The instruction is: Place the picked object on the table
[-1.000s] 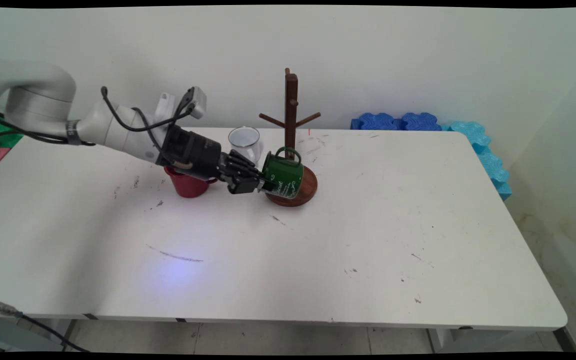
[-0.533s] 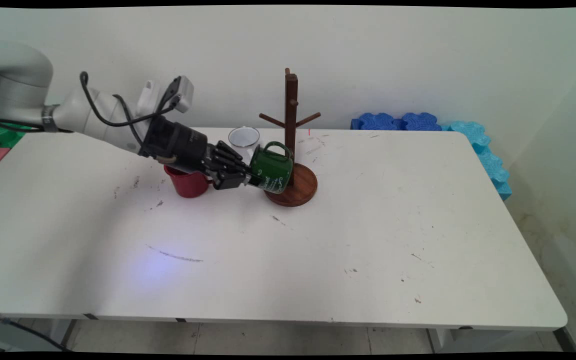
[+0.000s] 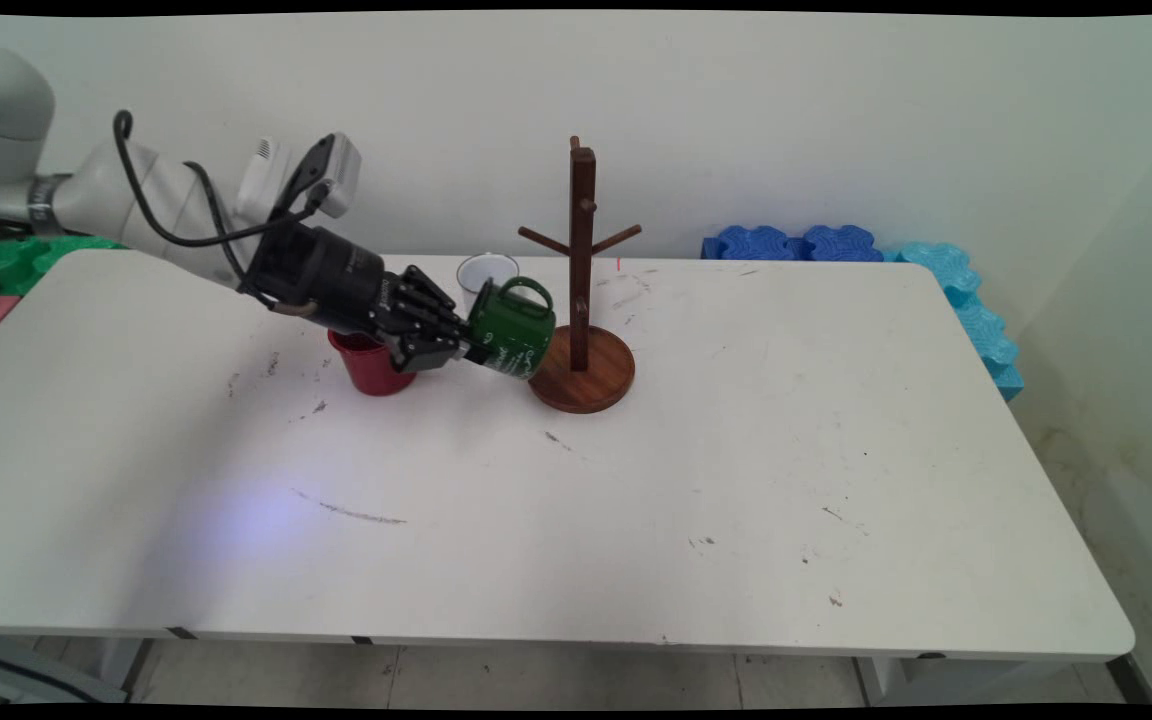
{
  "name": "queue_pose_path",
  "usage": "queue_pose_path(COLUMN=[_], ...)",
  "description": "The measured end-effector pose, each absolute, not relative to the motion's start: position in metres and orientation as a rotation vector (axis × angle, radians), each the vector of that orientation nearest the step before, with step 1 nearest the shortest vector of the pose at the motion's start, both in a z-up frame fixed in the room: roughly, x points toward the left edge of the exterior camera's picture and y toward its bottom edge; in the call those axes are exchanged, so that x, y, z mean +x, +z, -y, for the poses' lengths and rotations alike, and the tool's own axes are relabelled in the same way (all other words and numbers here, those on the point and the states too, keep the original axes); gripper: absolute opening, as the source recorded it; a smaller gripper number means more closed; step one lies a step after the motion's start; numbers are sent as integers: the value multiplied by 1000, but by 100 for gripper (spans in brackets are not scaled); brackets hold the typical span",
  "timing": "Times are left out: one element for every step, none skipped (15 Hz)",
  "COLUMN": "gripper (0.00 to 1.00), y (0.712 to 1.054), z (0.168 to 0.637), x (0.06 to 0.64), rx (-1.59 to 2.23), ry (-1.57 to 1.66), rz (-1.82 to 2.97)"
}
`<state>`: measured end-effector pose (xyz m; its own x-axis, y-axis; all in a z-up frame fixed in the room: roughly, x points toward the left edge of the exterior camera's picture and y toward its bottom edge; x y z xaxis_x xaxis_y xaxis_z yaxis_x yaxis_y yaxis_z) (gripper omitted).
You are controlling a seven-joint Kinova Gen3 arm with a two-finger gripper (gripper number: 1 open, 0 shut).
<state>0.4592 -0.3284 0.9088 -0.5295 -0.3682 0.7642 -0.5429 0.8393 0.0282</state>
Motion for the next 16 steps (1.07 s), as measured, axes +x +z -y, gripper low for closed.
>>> queue_pose_path(gripper=[0, 0, 0, 0, 0, 0, 0, 0, 0, 0, 0, 0, 0, 0, 0, 0], y=[912, 914, 917, 919, 921, 923, 925, 926, 927, 927, 928, 928, 928, 928, 928, 927], z=[326, 325, 323, 322, 321, 319, 318, 317, 316, 314, 313, 311, 310, 309, 308, 307], x=[460, 461, 461, 461, 462, 462, 462, 462, 461, 461, 461, 461, 461, 461, 461, 461], rx=[655, 650, 645, 639, 635, 631, 626, 622, 618, 614, 611, 609, 609, 609, 613, 617], ry=[280, 287, 297, 306, 314, 323, 331, 338, 346, 353, 358, 366, 373, 380, 387, 395], rz=[2207, 2222, 2241, 2260, 2277, 2298, 2319, 2337, 2358, 2379, 2398, 2419, 2439, 2456, 2475, 2494])
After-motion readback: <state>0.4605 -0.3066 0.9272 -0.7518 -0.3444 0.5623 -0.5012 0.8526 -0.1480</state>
